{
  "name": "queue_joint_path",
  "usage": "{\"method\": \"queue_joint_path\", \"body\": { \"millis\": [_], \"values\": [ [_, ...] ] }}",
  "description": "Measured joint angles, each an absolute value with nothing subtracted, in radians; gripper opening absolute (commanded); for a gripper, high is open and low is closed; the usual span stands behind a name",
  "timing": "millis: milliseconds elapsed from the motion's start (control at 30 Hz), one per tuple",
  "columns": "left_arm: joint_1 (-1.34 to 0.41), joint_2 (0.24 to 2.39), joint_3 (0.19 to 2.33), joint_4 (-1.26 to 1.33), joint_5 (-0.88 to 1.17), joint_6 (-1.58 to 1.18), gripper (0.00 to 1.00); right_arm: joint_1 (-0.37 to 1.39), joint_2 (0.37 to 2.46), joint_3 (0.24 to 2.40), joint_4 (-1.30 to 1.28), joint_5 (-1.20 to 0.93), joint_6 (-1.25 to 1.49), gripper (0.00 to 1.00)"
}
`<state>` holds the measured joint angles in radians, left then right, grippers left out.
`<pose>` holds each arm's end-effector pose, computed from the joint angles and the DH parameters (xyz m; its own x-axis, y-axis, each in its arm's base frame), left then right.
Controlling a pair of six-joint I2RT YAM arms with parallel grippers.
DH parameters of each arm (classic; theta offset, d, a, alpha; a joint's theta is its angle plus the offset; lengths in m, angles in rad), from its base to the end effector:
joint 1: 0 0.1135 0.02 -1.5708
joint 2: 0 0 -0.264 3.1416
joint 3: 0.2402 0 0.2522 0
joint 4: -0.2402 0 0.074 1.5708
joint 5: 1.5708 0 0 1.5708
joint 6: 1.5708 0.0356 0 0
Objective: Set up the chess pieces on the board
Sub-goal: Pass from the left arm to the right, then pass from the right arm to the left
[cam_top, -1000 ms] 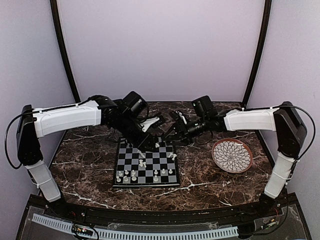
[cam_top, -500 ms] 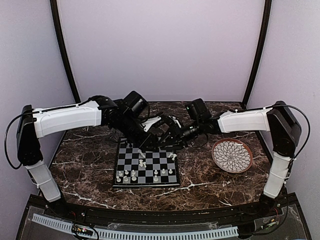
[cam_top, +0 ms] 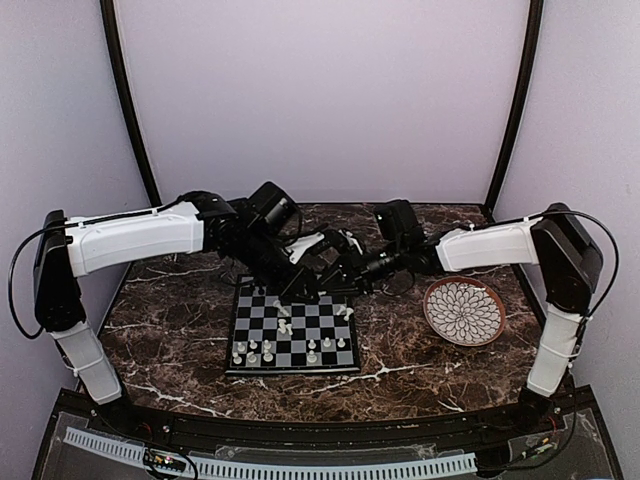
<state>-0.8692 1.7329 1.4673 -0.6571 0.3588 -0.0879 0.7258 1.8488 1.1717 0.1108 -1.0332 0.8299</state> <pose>0.2354 -0.2980 0.2821 -0.5874 0.5678 -0.5768 0.8035 0.4942 -0.3319 0.2780 0.2876 0.2112 -0.9217 -0.3127 -0.2296 -0.2992 0.1966 0.9337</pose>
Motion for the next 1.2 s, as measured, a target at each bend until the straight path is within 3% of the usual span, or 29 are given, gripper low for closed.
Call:
{"method": "queue_joint_path", "body": {
  "millis": [200, 267, 333, 500, 767, 1200],
  "values": [
    [-0.873, 1.674, 1.435, -0.588, 0.303, -0.123, 0.42, 0.708, 1.848, 1.048, 0.35, -1.055, 1.011, 0.0],
    [-0.873, 1.583, 1.351, -0.487, 0.273, -0.145, 0.51, 0.69, 1.848, 1.004, 0.452, -1.062, 1.105, 0.0],
    [-0.873, 1.471, 1.238, -0.371, 0.249, -0.173, 0.54, 0.666, 1.848, 0.971, 0.566, -1.07, 1.205, 0.0],
    [-0.873, 1.271, 1.007, -0.048, 0.196, -0.25, 0.53, 0.627, 1.848, 0.948, 0.862, -1.075, 1.434, 0.0],
    [-0.873, 1.357, 0.953, 0.237, 0.193, -0.315, 0.49, 0.607, 1.924, 0.915, 1.425, -1.044, 1.863, 0.0],
    [-0.874, 1.472, 0.983, 0.359, 0.258, -0.342, 0.42, 0.601, 1.945, 0.89, 1.557, -0.997, 2.02, 0.0]
  ]
}}
